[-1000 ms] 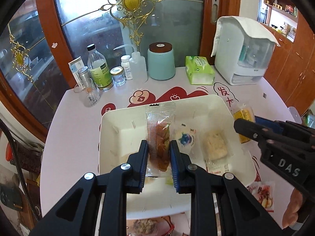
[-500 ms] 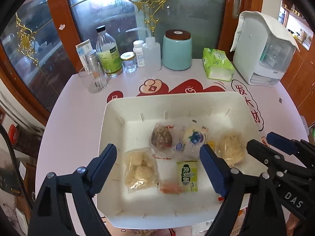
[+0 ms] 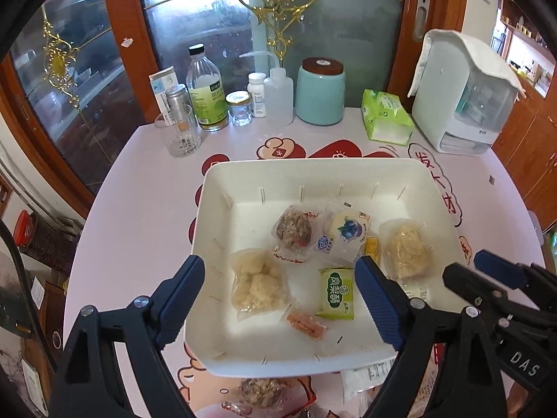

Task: Organize snacks
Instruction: 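Withdraw both tools from the tray toward the remaining snacks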

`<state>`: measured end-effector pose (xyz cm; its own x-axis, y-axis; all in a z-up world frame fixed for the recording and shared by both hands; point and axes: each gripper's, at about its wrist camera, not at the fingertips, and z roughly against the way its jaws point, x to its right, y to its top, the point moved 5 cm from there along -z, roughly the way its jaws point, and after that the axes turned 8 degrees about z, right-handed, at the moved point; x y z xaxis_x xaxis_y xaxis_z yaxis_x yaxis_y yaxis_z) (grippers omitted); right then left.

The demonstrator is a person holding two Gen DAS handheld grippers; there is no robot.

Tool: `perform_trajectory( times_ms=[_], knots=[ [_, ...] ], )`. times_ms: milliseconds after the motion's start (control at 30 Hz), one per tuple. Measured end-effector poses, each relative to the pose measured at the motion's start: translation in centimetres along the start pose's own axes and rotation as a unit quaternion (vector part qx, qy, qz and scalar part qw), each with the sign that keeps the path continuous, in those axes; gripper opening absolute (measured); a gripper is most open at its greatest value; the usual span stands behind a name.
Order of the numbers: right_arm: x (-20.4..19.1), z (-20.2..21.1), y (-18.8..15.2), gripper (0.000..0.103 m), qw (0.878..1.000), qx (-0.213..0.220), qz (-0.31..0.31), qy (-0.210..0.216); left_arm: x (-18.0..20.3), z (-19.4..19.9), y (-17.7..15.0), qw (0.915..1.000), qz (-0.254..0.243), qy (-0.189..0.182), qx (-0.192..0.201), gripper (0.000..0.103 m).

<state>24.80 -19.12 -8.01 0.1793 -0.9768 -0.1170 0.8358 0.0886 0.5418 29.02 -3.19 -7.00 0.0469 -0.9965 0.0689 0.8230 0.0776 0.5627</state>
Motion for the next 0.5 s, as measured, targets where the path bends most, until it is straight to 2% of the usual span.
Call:
perform_trajectory(
  times_ms=[267, 500],
  knots=[
    [-0.9, 2.4, -2.7, 0.055, 1.0, 0.0, -0.011, 0.012, -0.8, 4.4, -1.9, 0.9994, 0.001, -0.027, 0.022, 0.088],
    [-1.4, 5.0, -6.1, 0.064, 1.0, 0.006, -0.023, 0.016, -1.8, 7.6, -5.4, 0.9982, -0.006, -0.052, 0.03, 0.088]
  ],
)
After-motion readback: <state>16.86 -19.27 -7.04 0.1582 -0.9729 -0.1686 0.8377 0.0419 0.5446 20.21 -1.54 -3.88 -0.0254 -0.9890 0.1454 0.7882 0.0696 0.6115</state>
